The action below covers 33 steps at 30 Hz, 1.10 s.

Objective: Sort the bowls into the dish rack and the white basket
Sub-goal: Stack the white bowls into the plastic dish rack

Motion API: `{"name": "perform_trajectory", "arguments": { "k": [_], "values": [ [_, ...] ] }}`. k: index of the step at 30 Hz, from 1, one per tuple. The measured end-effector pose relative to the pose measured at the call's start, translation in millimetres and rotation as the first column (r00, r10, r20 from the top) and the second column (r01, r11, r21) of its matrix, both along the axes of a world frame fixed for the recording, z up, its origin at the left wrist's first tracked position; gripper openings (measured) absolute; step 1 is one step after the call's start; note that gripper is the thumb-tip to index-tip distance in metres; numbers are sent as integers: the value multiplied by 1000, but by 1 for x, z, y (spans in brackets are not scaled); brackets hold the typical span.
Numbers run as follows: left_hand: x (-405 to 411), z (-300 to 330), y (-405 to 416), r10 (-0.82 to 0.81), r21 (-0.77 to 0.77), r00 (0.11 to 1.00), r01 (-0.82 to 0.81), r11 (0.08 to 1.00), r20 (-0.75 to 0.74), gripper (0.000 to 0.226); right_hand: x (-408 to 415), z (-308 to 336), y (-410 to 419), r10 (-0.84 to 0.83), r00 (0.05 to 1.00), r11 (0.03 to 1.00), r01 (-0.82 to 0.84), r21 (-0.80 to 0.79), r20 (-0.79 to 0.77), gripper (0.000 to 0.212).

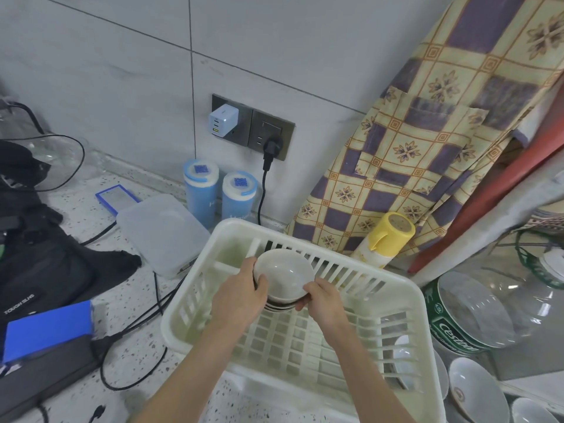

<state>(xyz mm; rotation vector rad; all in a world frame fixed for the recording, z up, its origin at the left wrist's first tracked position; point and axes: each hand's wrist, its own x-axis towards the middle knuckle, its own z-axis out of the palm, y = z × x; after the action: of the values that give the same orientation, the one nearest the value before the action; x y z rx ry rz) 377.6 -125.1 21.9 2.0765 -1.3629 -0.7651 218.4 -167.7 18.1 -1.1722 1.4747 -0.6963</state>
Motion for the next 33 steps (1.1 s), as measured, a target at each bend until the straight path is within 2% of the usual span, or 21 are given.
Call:
{"name": "perform_trajectory", "arguments": {
  "k": [5, 14, 18, 22, 27, 33],
  "values": [
    [1, -4, -1, -12, -5, 1000, 12, 1000, 29, 42, -1, 1, 1, 1, 999, 1000, -1, 1, 54, 24],
    [1, -10, -3, -21, -24, 999, 22, 999, 44, 40, -4, 2, 7, 38, 998, 997, -41, 62, 51, 19],
    [1, -11, -4, -22, -35, 998, 24, 999, 56, 41, -6, 3, 11, 40, 996, 995, -47, 85, 74, 24],
    [1, -8, -2, -28, -17, 998, 29, 999, 57, 41, -6, 4, 14, 33, 999, 995, -35, 95, 30, 28],
    [2, -7, -1, 8, -1, 1000, -8, 1000, -26, 39, -13, 14, 23, -27, 1000, 994, 28, 105, -11, 52],
    [2, -6, -1, 124, -39, 971, -135, 990, -206, 44, -51, 41, 55, -223, 966, 974, 226, -6, 130, 42]
  ]
}}
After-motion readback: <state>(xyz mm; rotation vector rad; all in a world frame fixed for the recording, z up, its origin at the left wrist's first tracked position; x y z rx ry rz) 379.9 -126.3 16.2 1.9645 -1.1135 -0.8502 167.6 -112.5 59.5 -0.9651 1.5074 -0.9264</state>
